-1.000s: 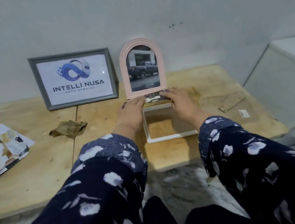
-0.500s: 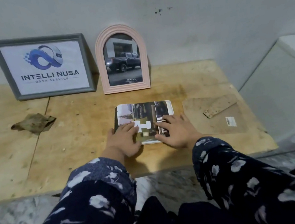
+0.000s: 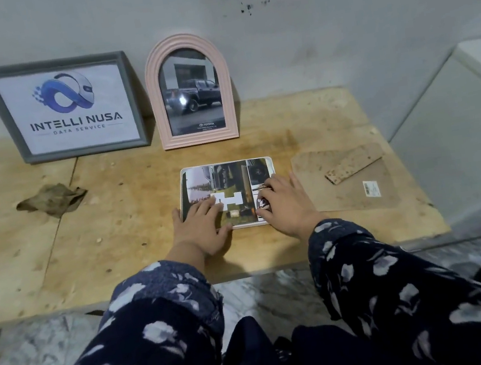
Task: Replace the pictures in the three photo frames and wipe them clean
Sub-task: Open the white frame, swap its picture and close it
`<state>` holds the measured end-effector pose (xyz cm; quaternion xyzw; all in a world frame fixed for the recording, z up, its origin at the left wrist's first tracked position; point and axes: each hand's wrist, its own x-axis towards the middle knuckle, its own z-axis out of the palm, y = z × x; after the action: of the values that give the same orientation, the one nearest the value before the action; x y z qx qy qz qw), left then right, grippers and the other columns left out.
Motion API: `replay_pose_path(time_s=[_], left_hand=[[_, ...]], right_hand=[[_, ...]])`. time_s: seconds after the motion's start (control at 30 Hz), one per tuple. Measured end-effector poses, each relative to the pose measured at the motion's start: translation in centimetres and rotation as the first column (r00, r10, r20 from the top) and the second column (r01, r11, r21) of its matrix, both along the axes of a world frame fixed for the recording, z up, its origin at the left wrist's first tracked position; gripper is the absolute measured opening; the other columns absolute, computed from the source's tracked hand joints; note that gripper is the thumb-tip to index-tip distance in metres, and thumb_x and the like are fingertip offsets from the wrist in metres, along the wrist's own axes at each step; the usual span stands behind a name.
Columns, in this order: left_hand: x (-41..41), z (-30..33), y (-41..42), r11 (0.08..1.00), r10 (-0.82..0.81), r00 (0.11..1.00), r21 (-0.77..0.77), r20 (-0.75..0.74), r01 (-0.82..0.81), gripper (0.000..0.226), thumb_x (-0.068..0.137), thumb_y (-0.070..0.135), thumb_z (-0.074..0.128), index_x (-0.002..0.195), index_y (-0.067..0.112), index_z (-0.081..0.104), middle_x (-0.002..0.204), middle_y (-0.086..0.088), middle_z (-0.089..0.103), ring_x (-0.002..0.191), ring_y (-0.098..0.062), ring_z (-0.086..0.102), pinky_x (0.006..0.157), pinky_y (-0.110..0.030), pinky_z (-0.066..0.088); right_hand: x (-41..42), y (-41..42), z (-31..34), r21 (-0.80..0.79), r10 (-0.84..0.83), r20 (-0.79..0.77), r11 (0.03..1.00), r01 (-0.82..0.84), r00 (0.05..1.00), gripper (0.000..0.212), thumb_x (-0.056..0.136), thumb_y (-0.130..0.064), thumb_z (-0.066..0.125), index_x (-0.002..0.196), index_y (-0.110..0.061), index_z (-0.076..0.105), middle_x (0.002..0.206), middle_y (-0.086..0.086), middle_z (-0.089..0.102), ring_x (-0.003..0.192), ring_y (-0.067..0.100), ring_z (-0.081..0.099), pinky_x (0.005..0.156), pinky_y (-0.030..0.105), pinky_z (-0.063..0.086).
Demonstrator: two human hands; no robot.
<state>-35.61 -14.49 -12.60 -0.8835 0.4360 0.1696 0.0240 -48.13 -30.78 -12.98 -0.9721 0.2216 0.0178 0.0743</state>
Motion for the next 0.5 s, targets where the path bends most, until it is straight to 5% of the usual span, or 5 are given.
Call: replay_pose_path(time_s=[0.2, 0.5], left_hand=[[-0.8, 0.8, -2.2, 0.990, -0.005, 0.993, -0.140, 0.118, 0.022, 0.043, 0.100, 0.039, 0.029, 0.138, 0.023, 0.038, 0.145, 0.003, 0.039, 0.133, -0.017, 0.034, 0.109, -0.044, 0.024], [-7.2, 1.6, -12.6, 0.963, -0.068, 0.994, -0.265, -0.088, 0.042, 0.033, 0.095, 0.026, 0.042, 0.126, 0.021, 0.053, 0.130, -0.003, 0.053, 0.122, -0.025, 0.045, 0.100, -0.040, 0.034]], right_hand=[[-2.5, -1.5, 0.4, 0.102, -0.222, 0.153, 0.973, 0.208, 0.963, 0.034, 0.098, -0.035, 0.042, 0.128, -0.023, 0.053, 0.130, 0.001, 0.049, 0.126, 0.021, 0.039, 0.112, 0.037, 0.022], [-10.9, -7.7, 0.9, 0.178, -0.660, 0.022, 0.742, 0.646, 0.751, 0.043, 0.093, -0.027, 0.045, 0.135, -0.017, 0.046, 0.137, 0.012, 0.044, 0.127, 0.031, 0.035, 0.102, 0.042, 0.033]])
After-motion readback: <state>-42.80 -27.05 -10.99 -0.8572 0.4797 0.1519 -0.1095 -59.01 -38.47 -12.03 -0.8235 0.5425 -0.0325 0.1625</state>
